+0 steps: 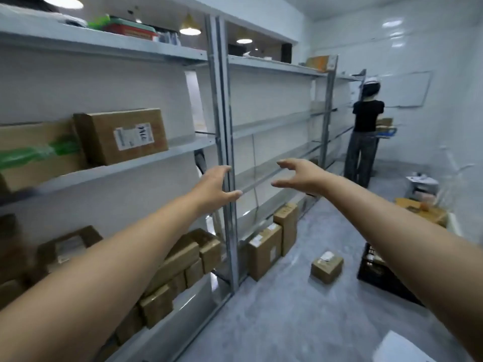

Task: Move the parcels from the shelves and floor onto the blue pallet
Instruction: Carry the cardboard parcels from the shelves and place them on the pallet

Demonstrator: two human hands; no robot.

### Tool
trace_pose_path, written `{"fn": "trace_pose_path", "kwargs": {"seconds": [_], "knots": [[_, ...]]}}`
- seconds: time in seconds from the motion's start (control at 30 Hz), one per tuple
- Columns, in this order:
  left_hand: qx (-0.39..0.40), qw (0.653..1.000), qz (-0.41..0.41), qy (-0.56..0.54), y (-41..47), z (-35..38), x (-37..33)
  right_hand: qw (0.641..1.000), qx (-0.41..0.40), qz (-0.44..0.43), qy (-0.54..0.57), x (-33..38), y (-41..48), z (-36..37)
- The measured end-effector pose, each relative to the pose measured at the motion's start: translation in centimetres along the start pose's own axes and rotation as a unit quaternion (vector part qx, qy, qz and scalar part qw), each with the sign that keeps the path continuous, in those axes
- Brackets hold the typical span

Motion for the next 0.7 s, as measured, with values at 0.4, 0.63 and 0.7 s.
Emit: {"fn": "trace_pose_path", "kwargs": {"seconds": [0.4,0.63,0.7], "knots": [[0.070,0.990,0.109,-0.047,16.6,14.0,-6.6,0.987,-0.074,0.141,-0.012,-17.7,6.1,-3.8],[0.099,0.982,0.152,-0.060,29.5,19.1,-5.0,0.971,-0.108,0.211,-0.006,-24.6,15.4,-4.6],[0.113,0.978,0.162,-0.065,33.4,20.2,-4.4,0.965,-0.116,0.236,0.003,-26.1,18.1,-4.7]]}}
Point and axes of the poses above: each hand's wrist, its own y-axis towards the middle knuckle, its own z-axis out of the palm, x = y × z, the point moved 3 cm from there along y, towards the middle knuckle, and after that the axes turned 7 degrees about y, right-handed, at the moved point
